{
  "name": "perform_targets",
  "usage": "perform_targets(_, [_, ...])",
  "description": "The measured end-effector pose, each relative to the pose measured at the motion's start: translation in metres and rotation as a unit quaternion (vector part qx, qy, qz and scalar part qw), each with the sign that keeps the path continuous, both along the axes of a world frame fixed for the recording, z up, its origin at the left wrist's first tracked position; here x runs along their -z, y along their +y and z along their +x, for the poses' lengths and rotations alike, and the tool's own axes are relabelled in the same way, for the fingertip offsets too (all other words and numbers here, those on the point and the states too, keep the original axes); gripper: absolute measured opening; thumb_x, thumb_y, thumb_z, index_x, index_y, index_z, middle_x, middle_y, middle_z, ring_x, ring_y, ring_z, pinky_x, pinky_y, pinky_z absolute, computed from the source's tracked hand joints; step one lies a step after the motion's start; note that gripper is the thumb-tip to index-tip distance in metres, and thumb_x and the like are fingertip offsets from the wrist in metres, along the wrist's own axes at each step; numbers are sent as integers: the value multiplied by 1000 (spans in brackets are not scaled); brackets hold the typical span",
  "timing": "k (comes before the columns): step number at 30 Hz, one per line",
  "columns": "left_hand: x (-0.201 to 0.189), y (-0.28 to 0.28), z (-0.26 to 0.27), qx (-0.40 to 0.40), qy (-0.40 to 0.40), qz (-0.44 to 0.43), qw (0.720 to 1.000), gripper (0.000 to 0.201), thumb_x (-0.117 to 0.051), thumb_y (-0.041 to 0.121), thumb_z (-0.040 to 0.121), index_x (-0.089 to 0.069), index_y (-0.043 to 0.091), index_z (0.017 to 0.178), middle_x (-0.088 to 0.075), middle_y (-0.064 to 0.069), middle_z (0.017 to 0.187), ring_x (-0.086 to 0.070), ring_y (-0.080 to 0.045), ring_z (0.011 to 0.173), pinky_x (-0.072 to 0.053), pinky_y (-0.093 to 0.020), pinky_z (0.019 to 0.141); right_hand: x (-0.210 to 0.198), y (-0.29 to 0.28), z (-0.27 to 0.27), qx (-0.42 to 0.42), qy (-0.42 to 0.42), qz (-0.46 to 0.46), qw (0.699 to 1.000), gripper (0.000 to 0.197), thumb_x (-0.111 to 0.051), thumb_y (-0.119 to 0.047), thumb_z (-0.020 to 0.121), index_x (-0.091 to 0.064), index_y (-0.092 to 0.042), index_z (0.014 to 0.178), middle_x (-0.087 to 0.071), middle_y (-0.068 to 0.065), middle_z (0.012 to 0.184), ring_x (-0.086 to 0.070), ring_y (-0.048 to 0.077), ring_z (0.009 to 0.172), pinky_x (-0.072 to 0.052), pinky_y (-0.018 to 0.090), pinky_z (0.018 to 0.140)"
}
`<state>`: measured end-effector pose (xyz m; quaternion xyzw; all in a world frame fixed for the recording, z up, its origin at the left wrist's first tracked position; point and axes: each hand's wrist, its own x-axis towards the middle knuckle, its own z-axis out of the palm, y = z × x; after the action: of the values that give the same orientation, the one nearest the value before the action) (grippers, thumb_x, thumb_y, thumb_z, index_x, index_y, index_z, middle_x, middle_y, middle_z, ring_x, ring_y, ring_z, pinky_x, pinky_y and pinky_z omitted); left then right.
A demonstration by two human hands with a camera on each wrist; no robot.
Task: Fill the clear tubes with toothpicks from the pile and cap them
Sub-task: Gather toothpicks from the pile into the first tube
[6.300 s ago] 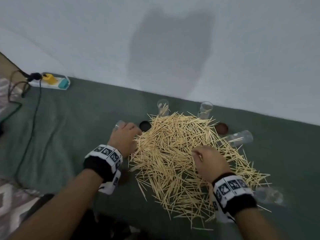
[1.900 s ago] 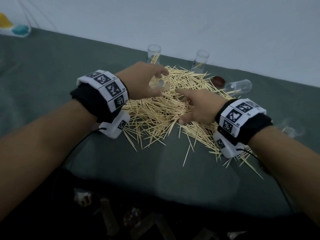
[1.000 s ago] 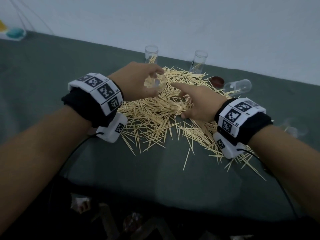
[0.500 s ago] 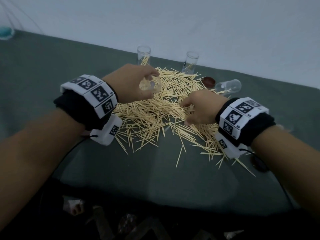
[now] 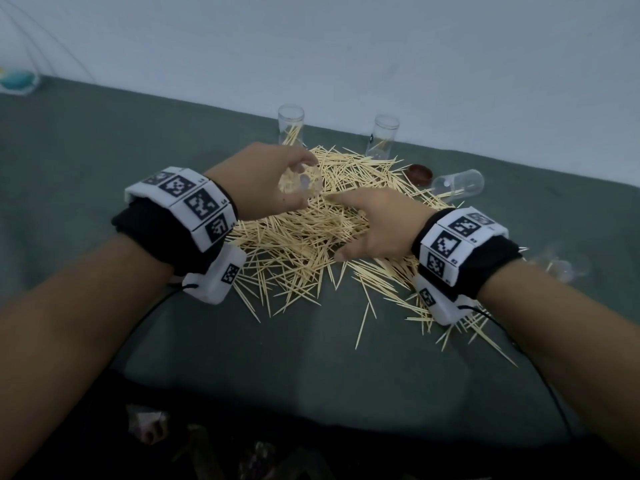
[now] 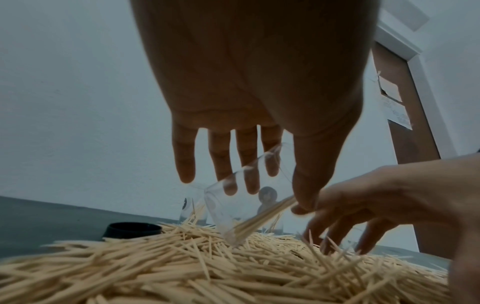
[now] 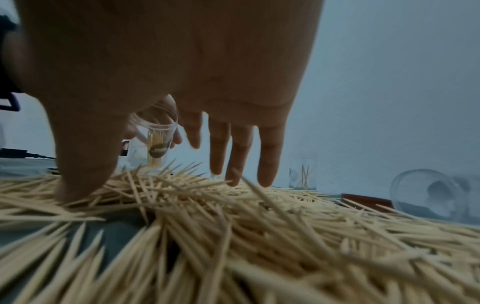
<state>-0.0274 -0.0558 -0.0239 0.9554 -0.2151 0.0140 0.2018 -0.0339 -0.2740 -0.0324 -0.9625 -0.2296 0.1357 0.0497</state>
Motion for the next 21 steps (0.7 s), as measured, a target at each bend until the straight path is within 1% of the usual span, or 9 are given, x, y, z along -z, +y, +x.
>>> perform_targets(2, [0,2,0,-3,2,-3,1000,59,-71,38,85,-48,26,138,-62,1,125,-52,-8,97,-40,-24,86,2,2,0,-17,-2,-15,1000,73,-74,-54,75,-45,-37,139,-56,-7,133,-53,16,119,-45,40,101])
perform_targets(3, [0,2,1,-5,4,-3,1000,59,-72,37,85,-48,26,138,-62,2,125,-52,-8,94,-39,-23,85,3,2,1,-18,-11,-14,1000,65,-73,-51,78,-50,-37,136,-59,-8,127,-55,15,114,-47,39,98])
perform_targets(5, [0,3,1,-6,3,0,1000,59,-71,37,85,-48,27,138,-61,3,125,-52,-8,90,-39,-22,83,2,1,4,-9,-26,-14,1000,55,-71,-46,82,-53,-36,133,-61,-8,125,-56,14,111,-48,38,96])
perform_targets(7, [0,2,2,-4,2,1,1000,59,-71,37,85,-48,27,138,-61,4,125,-52,-6,85,-39,-20,80,3,1,5,-5,-30,-20,999,54,-70,-44,83,-53,-34,134,-61,-7,127,-56,14,112,-48,37,97])
perform_targets(9, [0,2,2,-2,2,1,1000,59,-71,38,85,-48,27,138,-61,5,125,-50,-2,80,-38,-18,78,5,4,5,-3,-23,-23,999,62,-72,-45,81,-50,-33,137,-59,-4,131,-54,17,117,-46,38,100])
perform_targets(12, [0,3,3,-1,3,2,1000,59,-71,39,85,-47,27,139,-61,5,126,-51,-5,90,-38,-22,84,5,8,5,8,-18,-29,999,64,-73,-43,81,-49,-29,139,-58,-1,135,-53,20,122,-43,37,103])
perform_targets(15, [0,3,4,0,3,-4,1000,58,-70,38,86,-47,27,138,-61,5,125,-51,-5,91,-38,-22,86,3,9,6,13,-22,-35,999,56,-71,-39,84,-54,-26,136,-59,0,133,-54,20,121,-44,34,103])
perform_targets(18, [-1,4,4,-1,2,-5,1000,59,-69,39,86,-46,28,139,-60,6,125,-52,-6,99,-39,-23,88,2,7,3,7,-34,-21,999,46,-69,-35,87,-59,-26,131,-64,-2,127,-58,19,116,-45,31,99])
perform_targets(21, [-1,4,5,-3,6,-7,1000,59,-69,39,86,-46,29,138,-60,6,125,-53,-8,96,-43,-26,88,3,3,-2,21,-23,-5,999,57,-71,-37,85,-51,-32,138,-60,-4,132,-56,17,120,-44,34,103])
